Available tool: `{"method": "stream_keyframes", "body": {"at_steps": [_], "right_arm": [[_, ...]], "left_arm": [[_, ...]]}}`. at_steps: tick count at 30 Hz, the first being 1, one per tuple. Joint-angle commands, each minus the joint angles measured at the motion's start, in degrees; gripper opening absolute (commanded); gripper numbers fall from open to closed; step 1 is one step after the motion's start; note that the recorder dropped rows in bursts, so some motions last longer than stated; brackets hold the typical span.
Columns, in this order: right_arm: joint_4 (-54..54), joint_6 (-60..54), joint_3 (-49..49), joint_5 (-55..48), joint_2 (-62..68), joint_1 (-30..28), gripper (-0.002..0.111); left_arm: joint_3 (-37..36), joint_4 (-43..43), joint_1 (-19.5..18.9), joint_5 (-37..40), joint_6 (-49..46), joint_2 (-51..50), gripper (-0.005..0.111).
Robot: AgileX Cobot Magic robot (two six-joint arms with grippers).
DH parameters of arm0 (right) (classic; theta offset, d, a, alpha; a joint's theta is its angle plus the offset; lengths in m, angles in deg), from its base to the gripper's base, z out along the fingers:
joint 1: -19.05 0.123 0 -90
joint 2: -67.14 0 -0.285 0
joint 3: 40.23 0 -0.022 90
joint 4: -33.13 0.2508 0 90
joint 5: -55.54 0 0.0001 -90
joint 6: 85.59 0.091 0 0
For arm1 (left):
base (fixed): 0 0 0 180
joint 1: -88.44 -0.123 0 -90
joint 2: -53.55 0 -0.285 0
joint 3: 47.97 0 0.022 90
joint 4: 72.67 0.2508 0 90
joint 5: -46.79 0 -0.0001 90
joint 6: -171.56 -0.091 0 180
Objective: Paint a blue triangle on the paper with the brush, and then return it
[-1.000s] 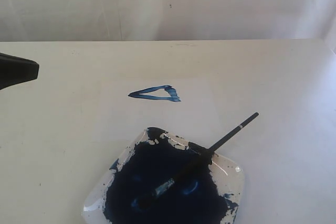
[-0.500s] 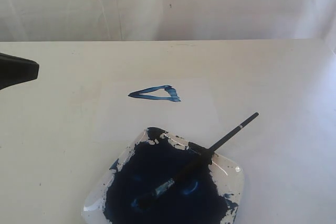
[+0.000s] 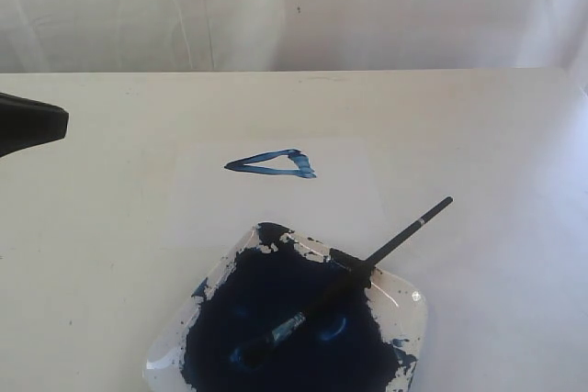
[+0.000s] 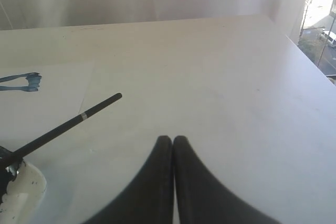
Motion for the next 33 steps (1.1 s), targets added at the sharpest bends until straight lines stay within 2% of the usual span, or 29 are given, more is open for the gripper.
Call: {"method": "stream_keyframes", "body": {"at_steps": [1,5,11,14,18,30,33], "right_arm": [[-0.4,-0.1,0.3,0.5,-0.4,0.1,0.0],[-0.4,-0.1,0.3,0.5,-0.4,0.1,0.0],[-0.4,-0.1,0.3,0.5,-0.4,0.1,0.0],[-0.4,-0.1,0.3,0.5,-0.4,0.1,0.0],[-0.4,-0.1,0.3,0.5,-0.4,0.1,0.0],[-0.4,-0.1,0.3,0.5,-0.4,0.1,0.0],[-0.4,-0.1,0.3,0.5,-0.4,0.1,0.0]], "left_arm": [[-0.3,-0.9,0.4,0.5,0.3,0.3,0.0],[-0.3,-0.9,-0.2,0.5,0.3,1.4,0.0],[-0.3,-0.8,-4.6,0.5,0.3,16.2,0.0],[-0.3,-0.9,-4.8,0.6,0.3,25.1,0.0],[-0.3,-0.9,-4.8,0.6,0.3,30.3,0.0],[-0.3,-0.9,-4.8,0.8,0.3,33.1,0.0],[-0.3,0.7,-4.8,1.8,5.3,33.1,0.0]]}}
